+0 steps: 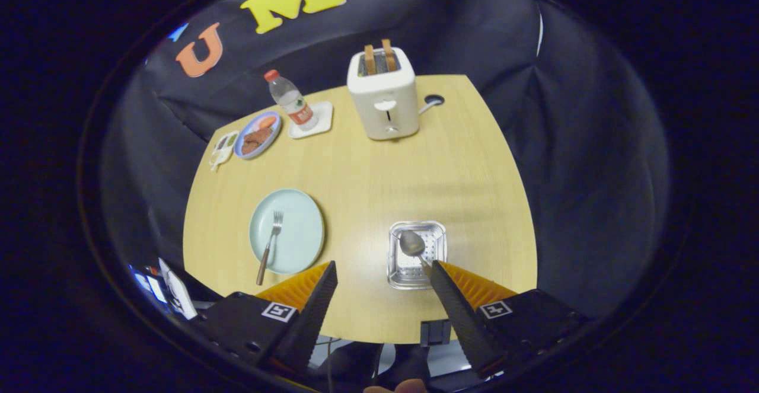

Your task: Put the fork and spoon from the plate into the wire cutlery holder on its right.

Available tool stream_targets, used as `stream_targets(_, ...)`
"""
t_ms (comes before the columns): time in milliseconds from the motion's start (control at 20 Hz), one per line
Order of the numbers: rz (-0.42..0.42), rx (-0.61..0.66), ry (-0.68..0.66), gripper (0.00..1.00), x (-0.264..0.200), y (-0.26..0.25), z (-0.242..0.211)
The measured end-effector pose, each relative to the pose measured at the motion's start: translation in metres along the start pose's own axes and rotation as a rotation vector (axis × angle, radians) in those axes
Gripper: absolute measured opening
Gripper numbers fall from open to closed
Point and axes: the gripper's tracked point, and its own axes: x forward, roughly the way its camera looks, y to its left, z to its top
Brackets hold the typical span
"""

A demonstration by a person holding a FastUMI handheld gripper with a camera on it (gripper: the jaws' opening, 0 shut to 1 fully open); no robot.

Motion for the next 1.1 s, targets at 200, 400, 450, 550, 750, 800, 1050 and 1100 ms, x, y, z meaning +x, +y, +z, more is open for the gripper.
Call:
stream_targets(200, 0.046, -0.079, -0.240, 0.97, -0.010, 0.052, 0.006)
stream_targets(400, 0.063, -0.098, -0.319, 0.97, -0.001, 0.104, -0.014)
stream_targets(450, 0.065, -0.091, -0.330, 0.97, 0.003, 0.115, -0.018)
stream_targets(550, 0.072, -0.069, -0.337, 0.97, 0.013, 0.138, -0.029)
stream_targets(750, 0.075, -0.048, -0.315, 0.97, 0.041, 0.177, -0.050)
stream_targets(800, 0.061, -0.049, -0.312, 0.97, 0.049, 0.183, -0.052)
stream_targets(1050, 0.029, -0.076, -0.278, 0.97, 0.089, 0.211, -0.062)
stream_targets(1100, 0.022, -0.085, -0.269, 0.97, 0.097, 0.215, -0.064)
